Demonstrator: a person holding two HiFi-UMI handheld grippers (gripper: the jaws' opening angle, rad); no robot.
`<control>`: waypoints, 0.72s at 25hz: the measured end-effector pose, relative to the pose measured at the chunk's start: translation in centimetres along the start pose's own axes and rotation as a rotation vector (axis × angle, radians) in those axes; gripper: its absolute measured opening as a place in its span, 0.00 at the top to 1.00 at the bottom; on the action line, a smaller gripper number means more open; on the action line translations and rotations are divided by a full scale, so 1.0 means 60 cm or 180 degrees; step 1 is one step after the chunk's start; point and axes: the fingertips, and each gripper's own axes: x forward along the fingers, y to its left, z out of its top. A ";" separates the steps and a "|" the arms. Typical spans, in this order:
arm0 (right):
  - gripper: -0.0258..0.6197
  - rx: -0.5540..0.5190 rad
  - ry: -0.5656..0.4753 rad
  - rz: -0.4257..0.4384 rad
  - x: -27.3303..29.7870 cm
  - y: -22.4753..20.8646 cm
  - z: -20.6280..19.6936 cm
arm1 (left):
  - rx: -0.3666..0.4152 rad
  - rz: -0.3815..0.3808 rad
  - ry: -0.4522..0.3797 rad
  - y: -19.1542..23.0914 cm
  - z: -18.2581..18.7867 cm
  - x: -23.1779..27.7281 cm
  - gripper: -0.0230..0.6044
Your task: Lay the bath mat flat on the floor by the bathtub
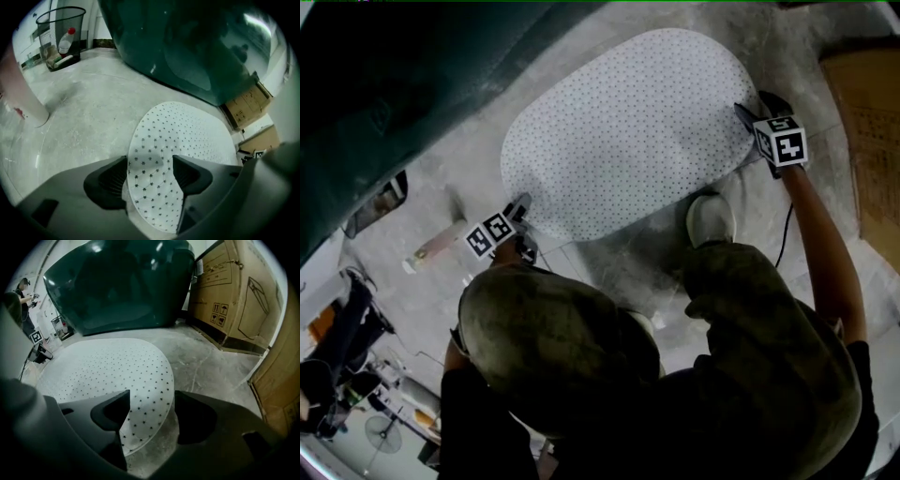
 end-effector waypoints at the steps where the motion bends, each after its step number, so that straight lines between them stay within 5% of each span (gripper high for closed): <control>1: 0.50 0.0021 0.0001 -0.0030 -0.001 -0.009 0.000 | -0.0024 0.0025 -0.0001 0.001 0.002 0.001 0.46; 6: 0.50 0.0235 0.0028 -0.0004 0.002 -0.020 -0.018 | 0.0007 0.0136 -0.0027 -0.005 -0.002 0.005 0.46; 9: 0.53 0.0278 -0.0042 -0.0022 0.004 -0.014 -0.024 | -0.0022 -0.0275 -0.0009 -0.053 -0.007 0.013 0.46; 12: 0.58 0.0309 -0.0065 -0.0014 0.006 -0.005 -0.026 | 0.0378 -0.0635 0.0146 -0.109 -0.026 0.016 0.48; 14: 0.58 0.0276 -0.0055 0.0002 0.007 -0.004 -0.024 | 0.0475 -0.0670 0.0067 -0.116 -0.022 0.008 0.54; 18: 0.57 0.0280 -0.0108 0.0027 0.009 -0.009 -0.013 | 0.0293 -0.0771 -0.0145 -0.103 0.004 -0.016 0.74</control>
